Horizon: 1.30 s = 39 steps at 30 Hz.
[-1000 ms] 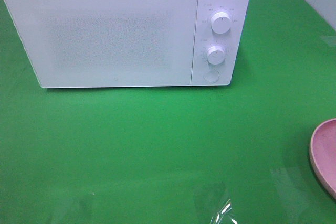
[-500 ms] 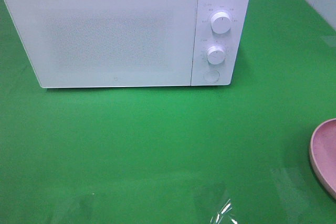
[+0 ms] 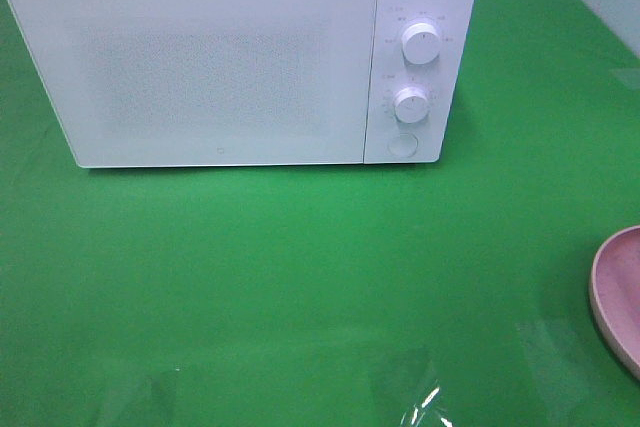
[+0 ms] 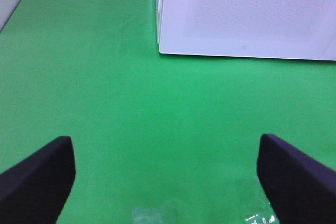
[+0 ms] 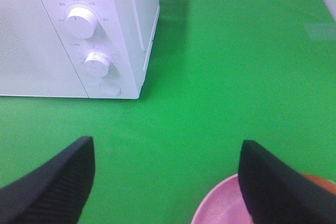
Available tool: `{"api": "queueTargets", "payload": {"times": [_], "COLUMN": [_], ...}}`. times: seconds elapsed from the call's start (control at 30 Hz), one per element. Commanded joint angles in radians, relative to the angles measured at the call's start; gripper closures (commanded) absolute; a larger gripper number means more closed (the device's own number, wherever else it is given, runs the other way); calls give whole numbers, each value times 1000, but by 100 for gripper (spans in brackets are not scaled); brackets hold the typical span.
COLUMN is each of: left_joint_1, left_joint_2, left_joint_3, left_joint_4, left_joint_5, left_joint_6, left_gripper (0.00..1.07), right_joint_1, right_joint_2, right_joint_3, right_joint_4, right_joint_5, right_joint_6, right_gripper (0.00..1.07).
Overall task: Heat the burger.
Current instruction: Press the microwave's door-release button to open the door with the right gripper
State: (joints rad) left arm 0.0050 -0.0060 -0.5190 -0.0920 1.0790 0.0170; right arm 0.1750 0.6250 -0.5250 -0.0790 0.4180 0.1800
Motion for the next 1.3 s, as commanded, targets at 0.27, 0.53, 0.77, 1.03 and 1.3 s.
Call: {"api": "queueTargets", "payload": {"times": [0.27, 0.53, 0.77, 1.03, 1.3], "left_joint_1": [2, 2, 2, 2, 2], "left_joint_2": [-14, -14, -14, -14, -14], "left_joint_3": [3, 3, 3, 3, 3], "left_joint_4": [-11, -11, -10, -10, -10], "left_joint_5": [-11, -11, -11, -11, -11], "left_joint_6": [-1, -1, -1, -1, -1], "left_gripper": [21, 21, 21, 21, 21], "right_joint_1": [-8, -8, -8, -7, 117], "right_joint_2": [160, 240, 305, 500, 636], "right_joint_3": [-6, 91, 203, 222, 222], "right_joint_4": [5, 3, 7, 134, 350], "right_joint_5": [-200, -518, -771, -958, -1101], "right_joint_6": [0, -3, -12, -117, -346], "right_gripper": [34, 34, 34, 34, 34]}}
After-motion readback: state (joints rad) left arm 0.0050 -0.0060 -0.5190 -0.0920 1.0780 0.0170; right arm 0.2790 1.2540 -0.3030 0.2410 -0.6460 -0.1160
